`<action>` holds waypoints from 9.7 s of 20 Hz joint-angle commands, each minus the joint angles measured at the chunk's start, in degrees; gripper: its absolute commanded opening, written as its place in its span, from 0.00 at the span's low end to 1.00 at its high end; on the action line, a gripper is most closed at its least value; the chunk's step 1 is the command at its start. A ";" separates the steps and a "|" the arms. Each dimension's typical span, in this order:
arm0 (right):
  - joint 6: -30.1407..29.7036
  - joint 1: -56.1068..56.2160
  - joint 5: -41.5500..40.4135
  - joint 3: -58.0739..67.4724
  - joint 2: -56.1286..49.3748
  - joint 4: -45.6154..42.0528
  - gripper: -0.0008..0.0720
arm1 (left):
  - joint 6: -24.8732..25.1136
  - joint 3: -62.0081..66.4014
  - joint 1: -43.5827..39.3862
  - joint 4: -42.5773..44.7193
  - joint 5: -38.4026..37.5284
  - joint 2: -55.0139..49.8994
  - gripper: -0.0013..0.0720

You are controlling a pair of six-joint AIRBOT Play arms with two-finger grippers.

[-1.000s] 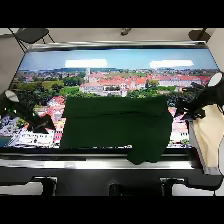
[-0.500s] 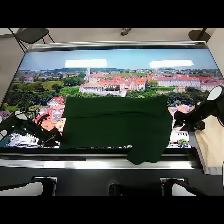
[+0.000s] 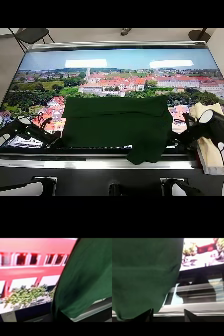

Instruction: Fold the shirts.

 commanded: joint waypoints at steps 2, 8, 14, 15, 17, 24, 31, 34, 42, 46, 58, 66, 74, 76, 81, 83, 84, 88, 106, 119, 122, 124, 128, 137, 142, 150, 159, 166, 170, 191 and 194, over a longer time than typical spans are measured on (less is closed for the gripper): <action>-4.09 -0.04 -8.04 -10.36 2.36 9.11 0.69 | 0.22 -0.20 -0.04 0.11 3.89 0.13 0.06; -4.04 0.07 -14.62 -15.43 2.21 10.93 0.66 | 0.26 -0.20 -0.04 0.11 3.06 0.46 0.07; -1.70 0.07 -20.24 -16.09 2.25 12.22 0.07 | 1.75 -0.20 -0.04 0.15 3.04 0.46 0.07; -3.02 0.07 -19.37 -16.09 2.40 12.37 0.07 | 1.75 -0.17 -0.04 0.07 3.04 0.48 0.07; -4.22 0.07 -18.75 -15.08 3.74 13.09 0.07 | 4.63 1.25 -0.07 -1.77 2.16 1.14 0.06; -3.89 0.07 -16.61 8.74 0.98 13.14 0.07 | 0.48 21.40 -2.69 -4.52 3.06 3.61 0.06; -0.31 3.74 -24.85 33.24 -22.27 18.88 0.07 | -8.07 47.32 -6.27 -4.44 3.32 -15.96 0.06; 2.78 5.16 -26.80 37.83 -30.32 18.93 0.07 | -11.04 54.16 -6.54 -4.61 1.51 -23.76 0.06; 2.40 5.53 -27.54 37.83 -35.19 19.34 0.08 | -11.21 55.17 -8.33 -4.61 0.92 -32.02 0.06; -4.28 4.00 -18.95 40.59 -34.62 19.41 0.96 | -11.21 58.03 -7.80 -3.85 -5.64 -31.95 1.00; -12.63 -9.97 2.69 43.95 -43.63 27.19 0.98 | -11.02 61.02 -3.54 -3.56 -9.31 -17.81 0.99; -19.04 -7.50 1.49 43.95 -50.49 42.07 0.98 | -10.99 61.02 -8.70 -3.56 -11.61 -14.64 0.99; -18.84 -3.32 -0.13 43.95 -50.64 38.99 0.92 | -11.02 61.00 -12.98 -3.56 -11.43 -14.29 0.99; -16.79 -0.66 -1.75 43.98 -50.56 37.29 0.75 | -10.99 61.00 -14.36 -3.56 -11.10 -14.32 0.93; -12.55 3.10 -2.56 43.98 -44.68 37.03 0.07 | -10.40 60.98 -21.81 -3.56 -5.16 -15.56 0.25; -10.12 4.00 -2.47 43.98 -39.08 35.87 0.07 | -9.92 60.98 -27.23 -3.65 -0.85 -17.66 0.09; -8.09 4.61 -2.43 43.98 -36.06 34.34 0.07 | -9.97 60.96 -29.99 -3.93 1.60 -18.86 0.07; 1.16 7.54 -0.44 43.98 -23.87 22.03 0.07 | -13.49 60.87 -39.45 -5.33 11.04 -23.19 0.07; 15.32 11.63 12.70 43.98 -0.04 6.75 0.07 | -5.79 61.00 -56.85 -45.38 27.02 -40.87 0.06; 11.34 33.57 -21.42 43.98 -30.01 36.15 0.07 | -10.12 61.00 -24.79 2.12 11.63 -1.29 0.06; 9.57 35.58 -26.53 43.98 -37.53 45.48 0.08 | -10.10 61.00 -23.45 2.12 9.44 3.48 0.06; 6.51 36.02 -27.06 43.98 -40.57 51.45 0.78 | -10.08 61.00 -24.28 2.14 8.55 4.61 0.06; 1.03 32.22 -20.90 43.98 -38.73 50.14 0.95 | -10.08 60.98 -25.22 2.19 8.55 3.61 0.06; 7.61 12.35 -4.70 30.47 -25.07 11.56 0.82 | -9.86 60.96 -25.03 3.67 7.89 2.19 0.06; -3.04 12.61 -25.51 12.76 -25.18 37.55 0.74 | -9.90 60.96 -25.16 3.45 6.38 2.23 0.06; -11.61 14.51 -21.86 13.46 -27.61 49.16 0.08 | -8.79 60.96 -25.07 3.67 7.45 2.10 0.06; 6.19 -11.85 -10.47 42.80 -13.29 28.65 0.07 | -6.36 60.96 -23.96 5.16 6.27 2.12 0.07; 12.87 -32.65 6.71 57.59 -12.70 24.70 0.07 | -4.37 60.96 -23.98 5.16 3.98 2.12 0.07; 14.75 -40.46 11.08 61.09 -11.45 25.00 0.07 | -4.26 60.96 -23.98 5.16 4.04 2.12 0.07; 20.92 -47.08 0.39 13.07 -0.24 -10.29 0.08 | -4.59 60.98 -24.09 4.83 0.74 2.12 0.07; 21.99 -47.10 1.01 12.94 -0.24 -16.00 0.08 | -5.16 60.98 -24.09 4.26 0.87 2.12 0.07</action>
